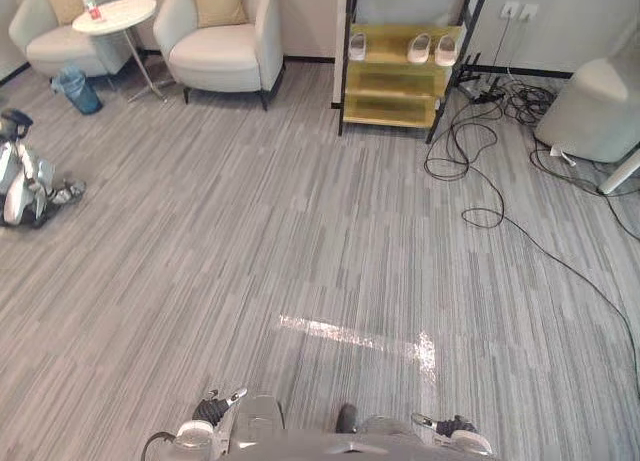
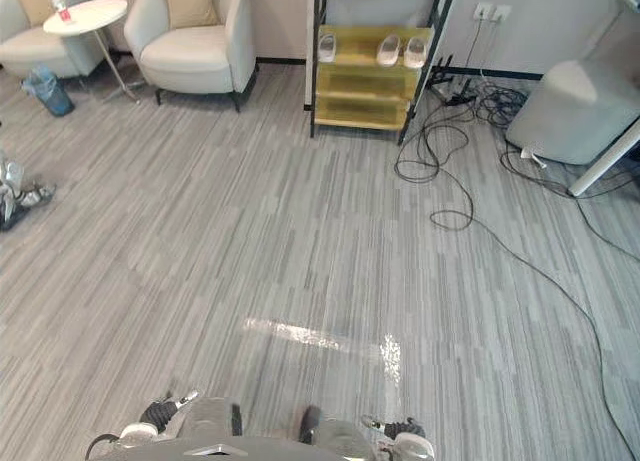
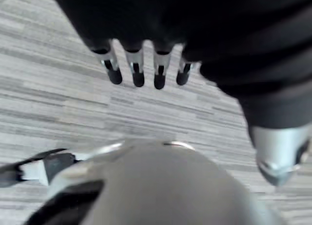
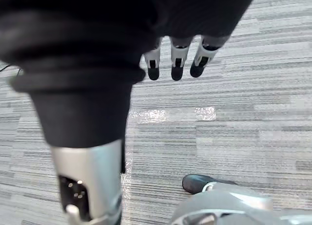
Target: Pick up cushions and gather them together orderly.
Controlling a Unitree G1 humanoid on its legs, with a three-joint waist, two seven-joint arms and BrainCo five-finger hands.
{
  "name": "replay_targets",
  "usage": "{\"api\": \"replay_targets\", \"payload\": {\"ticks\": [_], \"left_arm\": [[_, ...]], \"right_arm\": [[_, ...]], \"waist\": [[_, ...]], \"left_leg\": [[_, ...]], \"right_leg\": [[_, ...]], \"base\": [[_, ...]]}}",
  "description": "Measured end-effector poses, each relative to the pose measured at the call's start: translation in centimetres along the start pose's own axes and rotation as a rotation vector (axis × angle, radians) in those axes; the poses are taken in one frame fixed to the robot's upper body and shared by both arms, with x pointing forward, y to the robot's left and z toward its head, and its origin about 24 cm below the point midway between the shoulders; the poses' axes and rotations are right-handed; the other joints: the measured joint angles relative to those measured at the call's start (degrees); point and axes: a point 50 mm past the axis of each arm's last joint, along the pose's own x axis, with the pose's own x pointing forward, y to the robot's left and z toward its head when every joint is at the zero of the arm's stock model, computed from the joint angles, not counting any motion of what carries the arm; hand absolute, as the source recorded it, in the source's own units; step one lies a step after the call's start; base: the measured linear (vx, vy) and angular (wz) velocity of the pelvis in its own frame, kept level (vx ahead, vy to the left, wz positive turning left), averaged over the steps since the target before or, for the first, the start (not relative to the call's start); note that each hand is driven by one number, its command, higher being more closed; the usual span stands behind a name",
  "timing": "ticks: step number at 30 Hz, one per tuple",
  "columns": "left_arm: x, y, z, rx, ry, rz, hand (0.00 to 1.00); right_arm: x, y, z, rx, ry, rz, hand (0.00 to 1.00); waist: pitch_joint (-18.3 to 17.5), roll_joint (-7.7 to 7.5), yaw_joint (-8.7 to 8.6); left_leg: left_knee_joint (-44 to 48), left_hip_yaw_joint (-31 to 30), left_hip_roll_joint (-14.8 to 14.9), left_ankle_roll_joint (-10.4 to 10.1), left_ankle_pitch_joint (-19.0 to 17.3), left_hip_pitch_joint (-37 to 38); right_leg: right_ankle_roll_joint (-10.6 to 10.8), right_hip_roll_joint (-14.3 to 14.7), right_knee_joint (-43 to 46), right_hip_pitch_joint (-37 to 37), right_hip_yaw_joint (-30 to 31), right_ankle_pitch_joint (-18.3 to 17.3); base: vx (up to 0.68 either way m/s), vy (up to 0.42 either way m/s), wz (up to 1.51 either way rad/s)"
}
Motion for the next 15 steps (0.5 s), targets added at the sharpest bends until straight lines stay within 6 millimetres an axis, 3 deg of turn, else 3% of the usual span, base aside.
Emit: {"api": "replay_targets", "payload": {"ticks": [1, 2, 4, 5, 6, 8, 15], "left_arm": [[0.0, 0.0, 0.0, 0.000, 0.000, 0.002, 0.00], [0.0, 0.1, 0.1, 0.001, -0.002, 0.003, 0.00], [0.0, 0.0, 0.0, 0.003, 0.000, 0.004, 0.00], [0.0, -0.3, -0.2, 0.001, 0.006, -0.002, 0.00], [0.0, 0.5, -0.1, 0.018, 0.005, 0.013, 0.00], [0.1, 1.1, 0.1, 0.039, -0.002, 0.025, 0.00], [0.0, 1.3, -0.1, 0.090, 0.002, 0.016, 0.00]], "right_arm": [[0.0, 0.0, 0.0, 0.011, 0.002, -0.003, 0.00], [0.0, 0.0, -0.1, 0.019, 0.004, -0.005, 0.00], [0.0, -0.2, -0.3, 0.032, 0.013, -0.018, 0.00], [-0.1, -0.4, -0.8, 0.027, 0.023, -0.027, 0.00], [-0.2, 0.0, -1.1, 0.030, 0.028, -0.017, 0.00], [-0.5, 0.5, -1.9, 0.041, 0.050, -0.008, 0.00], [-0.6, 0.7, -2.2, 0.073, 0.063, -0.007, 0.00]], "waist": [[0.09, -0.17, 0.54], [0.17, -0.31, 0.67], [0.01, -0.28, 0.53], [-0.18, -0.22, 0.69], [-0.98, -1.79, 0.34], [-1.31, -3.81, 0.29], [-2.62, -5.16, 0.93]], "left_leg": [[-9.67, -0.30, -1.82, -0.55, -0.22, -0.08], [-13.73, -0.50, -2.74, -0.76, -0.08, -0.02], [-27.09, -1.84, -5.28, -2.25, 3.63, 1.51], [-32.01, -1.72, -6.26, 1.25, 11.02, 3.00], [-34.17, -1.54, -8.49, 2.01, 11.03, 4.33], [-35.11, -1.53, -10.62, 3.27, 10.68, 5.26], [-39.74, -1.61, -13.98, 5.23, 10.21, 10.02]], "right_leg": [[0.49, -0.61, -0.98, 1.55, 1.37, 0.15], [0.78, -1.04, -1.31, 2.02, 1.74, 0.10], [2.16, -1.96, -2.18, 3.05, 2.12, -0.22], [3.92, -2.30, -2.84, 4.05, 3.09, -0.97], [5.53, -4.58, -2.25, 4.21, 2.83, -2.22], [6.75, -6.93, -0.18, 4.17, 1.58, -4.12], [7.46, -9.87, 3.97, 4.64, 0.43, -4.98]], "base": [[0.32, 0.098, -0.63], [0.31, 0.148, -0.45], [0.25, 0.159, -0.25], [0.32, 0.219, -0.11], [0.31, 0.212, -0.01], [0.26, 0.143, 0.28], [0.15, 0.093, 0.07]]}}
